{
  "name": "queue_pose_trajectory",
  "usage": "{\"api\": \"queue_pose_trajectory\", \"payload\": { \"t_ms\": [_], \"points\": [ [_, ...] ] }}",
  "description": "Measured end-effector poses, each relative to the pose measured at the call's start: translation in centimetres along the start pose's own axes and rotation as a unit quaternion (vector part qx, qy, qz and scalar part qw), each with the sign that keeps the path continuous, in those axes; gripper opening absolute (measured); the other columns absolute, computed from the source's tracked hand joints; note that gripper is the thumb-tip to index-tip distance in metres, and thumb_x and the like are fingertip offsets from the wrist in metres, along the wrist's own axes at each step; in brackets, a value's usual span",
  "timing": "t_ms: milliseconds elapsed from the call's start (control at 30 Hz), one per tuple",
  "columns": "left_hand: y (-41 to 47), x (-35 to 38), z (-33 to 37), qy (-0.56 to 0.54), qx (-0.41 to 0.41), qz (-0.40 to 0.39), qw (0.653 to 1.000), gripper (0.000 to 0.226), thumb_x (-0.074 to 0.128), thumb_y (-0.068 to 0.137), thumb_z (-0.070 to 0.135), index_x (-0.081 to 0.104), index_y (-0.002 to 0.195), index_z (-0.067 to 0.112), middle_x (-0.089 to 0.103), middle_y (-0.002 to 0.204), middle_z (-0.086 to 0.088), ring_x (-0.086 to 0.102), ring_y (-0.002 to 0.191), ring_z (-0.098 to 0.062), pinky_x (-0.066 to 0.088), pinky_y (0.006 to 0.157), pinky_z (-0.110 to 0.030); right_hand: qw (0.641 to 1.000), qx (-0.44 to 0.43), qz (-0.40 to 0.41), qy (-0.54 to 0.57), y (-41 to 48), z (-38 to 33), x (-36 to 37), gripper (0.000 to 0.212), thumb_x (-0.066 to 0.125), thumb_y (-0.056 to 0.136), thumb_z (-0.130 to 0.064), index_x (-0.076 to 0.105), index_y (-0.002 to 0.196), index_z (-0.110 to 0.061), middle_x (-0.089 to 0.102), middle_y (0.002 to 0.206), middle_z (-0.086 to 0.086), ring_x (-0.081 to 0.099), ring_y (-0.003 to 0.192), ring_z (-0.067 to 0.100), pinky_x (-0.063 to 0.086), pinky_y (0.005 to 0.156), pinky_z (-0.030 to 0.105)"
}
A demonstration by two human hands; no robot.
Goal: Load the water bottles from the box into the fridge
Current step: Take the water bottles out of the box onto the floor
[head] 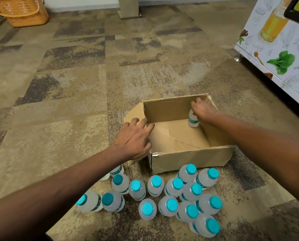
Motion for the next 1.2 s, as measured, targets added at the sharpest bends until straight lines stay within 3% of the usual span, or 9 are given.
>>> {"api": "queue_pose_trajectory", "payload": {
  "t_ms": [100, 233, 333, 433, 567, 667, 900, 1000, 1200],
  "points": [
    [-0.2, -0.4, 0.2, 0.001, -0.008, 0.016, 1.000, 0.056, 0.037, 0.088, 0.047, 0.033, 0.137, 0.020, 0.037, 0.147, -0.010, 0.039, 0.129, -0.031, 0.042, 0.095, -0.044, 1.000, 0.001, 0.022, 0.001, -0.5, -0.7, -1.2, 0.024, 0.063, 0.085, -0.002, 0.044, 0.099, -0.004, 0.041, 0.091, 0.012, 0.046, 0.070, 0.019, 0.046, 0.062, 0.032],
    [-0.4, -0.7, 0.5, 0.000, -0.008, 0.028, 1.000, 0.056, 0.037, 0.089, 0.048, 0.034, 0.138, 0.020, 0.040, 0.145, -0.009, 0.040, 0.129, -0.029, 0.043, 0.094, -0.043, 0.997, -0.007, 0.069, 0.021, -1.9, -2.9, -4.5, 0.019, 0.061, 0.088, -0.007, 0.045, 0.096, -0.002, 0.041, 0.092, 0.012, 0.041, 0.062, 0.016, 0.038, 0.052, 0.030],
    [-0.6, -1.1, 0.5, -0.021, -0.012, 0.047, 0.999, 0.056, 0.030, 0.089, 0.047, 0.039, 0.135, 0.019, 0.047, 0.140, -0.009, 0.044, 0.124, -0.028, 0.043, 0.093, -0.043, 0.994, -0.009, 0.098, 0.057, -3.8, -5.0, -7.8, 0.021, 0.058, 0.091, -0.013, 0.049, 0.106, -0.002, 0.047, 0.101, 0.014, 0.046, 0.070, 0.021, 0.038, 0.058, 0.033],
    [-0.9, -2.0, 0.1, -0.067, -0.021, 0.084, 0.994, 0.057, 0.023, 0.087, 0.046, 0.049, 0.128, 0.015, 0.054, 0.132, -0.011, 0.045, 0.121, -0.029, 0.043, 0.091, -0.044, 0.988, -0.042, 0.122, 0.084, -6.1, -7.3, -10.7, 0.026, 0.058, 0.091, -0.018, 0.051, 0.111, -0.003, 0.050, 0.104, 0.015, 0.054, 0.083, 0.029, 0.048, 0.068, 0.039],
    [-1.9, -3.7, -1.3, -0.150, -0.071, 0.155, 0.974, 0.050, 0.031, 0.088, 0.042, 0.056, 0.120, 0.014, 0.047, 0.136, -0.020, 0.034, 0.130, -0.037, 0.038, 0.099, -0.052, 0.980, -0.079, 0.147, 0.110, -9.2, -10.2, -13.4, 0.029, 0.060, 0.090, -0.022, 0.052, 0.114, -0.005, 0.049, 0.106, 0.013, 0.047, 0.078, 0.021, 0.044, 0.065, 0.033],
    [-2.9, -4.6, -2.1, -0.172, -0.066, 0.183, 0.966, 0.047, 0.033, 0.089, 0.041, 0.059, 0.116, 0.012, 0.047, 0.134, -0.021, 0.033, 0.129, -0.038, 0.037, 0.098, -0.052, 0.976, -0.109, 0.148, 0.120, -11.5, -12.5, -14.8, 0.031, 0.061, 0.089, -0.025, 0.054, 0.113, -0.007, 0.049, 0.103, 0.010, 0.053, 0.079, 0.024, 0.047, 0.065, 0.034],
    [-4.6, -4.5, -4.6, -0.101, -0.060, 0.155, 0.981, 0.052, 0.030, 0.090, 0.049, 0.060, 0.112, 0.013, 0.048, 0.134, -0.019, 0.033, 0.132, -0.039, 0.040, 0.092, -0.051, 0.965, -0.205, 0.110, 0.122, -15.9, -19.1, -16.8, 0.032, 0.062, 0.089, -0.028, 0.053, 0.115, -0.013, 0.045, 0.101, 0.003, 0.047, 0.077, 0.016, 0.044, 0.064, 0.031],
    [-5.2, -4.3, -5.3, -0.072, -0.050, 0.134, 0.987, 0.056, 0.030, 0.088, 0.051, 0.060, 0.115, 0.013, 0.048, 0.135, -0.020, 0.034, 0.132, -0.041, 0.041, 0.090, -0.052, 0.961, -0.218, 0.115, 0.124, -16.7, -20.9, -17.5, 0.032, 0.061, 0.088, -0.028, 0.053, 0.115, -0.012, 0.049, 0.104, 0.007, 0.053, 0.079, 0.022, 0.051, 0.067, 0.040],
    [-6.0, -3.9, -6.4, -0.088, -0.060, 0.071, 0.992, 0.078, 0.019, 0.072, 0.057, 0.054, 0.127, 0.014, 0.039, 0.145, -0.017, 0.026, 0.138, -0.038, 0.032, 0.104, -0.054, 0.937, -0.280, 0.102, 0.183, -18.8, -24.4, -18.8, 0.032, 0.067, 0.084, -0.027, 0.057, 0.111, -0.012, 0.051, 0.103, 0.005, 0.050, 0.077, 0.018, 0.046, 0.066, 0.031]
  ]
}}
Point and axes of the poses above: each hand's wrist, its own y-axis towards the middle knuckle, its own x-axis out of the palm, z = x × y, the point moved 7 cm from there along y, towards the middle knuckle
